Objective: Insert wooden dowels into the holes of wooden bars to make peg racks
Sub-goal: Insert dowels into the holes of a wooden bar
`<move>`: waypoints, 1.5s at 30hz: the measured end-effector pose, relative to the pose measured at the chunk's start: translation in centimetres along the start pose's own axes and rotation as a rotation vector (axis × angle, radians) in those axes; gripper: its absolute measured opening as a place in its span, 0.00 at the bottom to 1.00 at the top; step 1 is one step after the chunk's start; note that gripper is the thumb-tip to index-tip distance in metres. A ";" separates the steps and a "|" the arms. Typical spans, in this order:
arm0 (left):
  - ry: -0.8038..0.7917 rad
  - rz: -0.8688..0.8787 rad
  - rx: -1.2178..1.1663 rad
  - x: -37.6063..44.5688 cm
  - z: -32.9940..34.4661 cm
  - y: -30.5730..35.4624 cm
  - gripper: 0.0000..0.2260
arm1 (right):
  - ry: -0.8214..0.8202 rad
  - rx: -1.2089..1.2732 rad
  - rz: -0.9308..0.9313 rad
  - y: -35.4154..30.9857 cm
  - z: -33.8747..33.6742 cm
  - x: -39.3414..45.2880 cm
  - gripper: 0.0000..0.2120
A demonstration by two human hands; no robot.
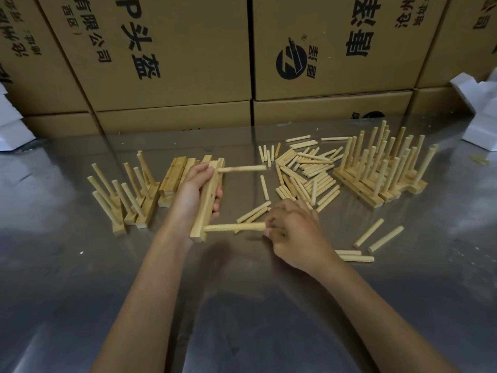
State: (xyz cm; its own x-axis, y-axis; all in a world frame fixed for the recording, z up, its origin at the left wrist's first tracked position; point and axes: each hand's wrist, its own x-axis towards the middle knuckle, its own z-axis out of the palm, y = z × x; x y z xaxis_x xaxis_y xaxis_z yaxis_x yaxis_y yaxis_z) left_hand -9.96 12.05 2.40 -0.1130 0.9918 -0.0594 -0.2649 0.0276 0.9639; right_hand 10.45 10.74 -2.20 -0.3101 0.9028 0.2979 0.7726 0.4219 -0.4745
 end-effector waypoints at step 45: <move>-0.276 0.125 0.244 -1.4 3.8 -1.9 0.12 | -0.231 0.952 0.254 -2.3 -2.6 -0.6 0.13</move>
State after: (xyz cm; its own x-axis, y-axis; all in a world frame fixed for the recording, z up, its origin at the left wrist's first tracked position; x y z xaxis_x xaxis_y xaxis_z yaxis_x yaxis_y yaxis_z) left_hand -5.65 11.07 1.69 0.1408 0.9847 0.1025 -0.0259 -0.0998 0.9947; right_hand 10.32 8.98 0.83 -0.3757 0.9264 -0.0238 0.0993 0.0147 -0.9950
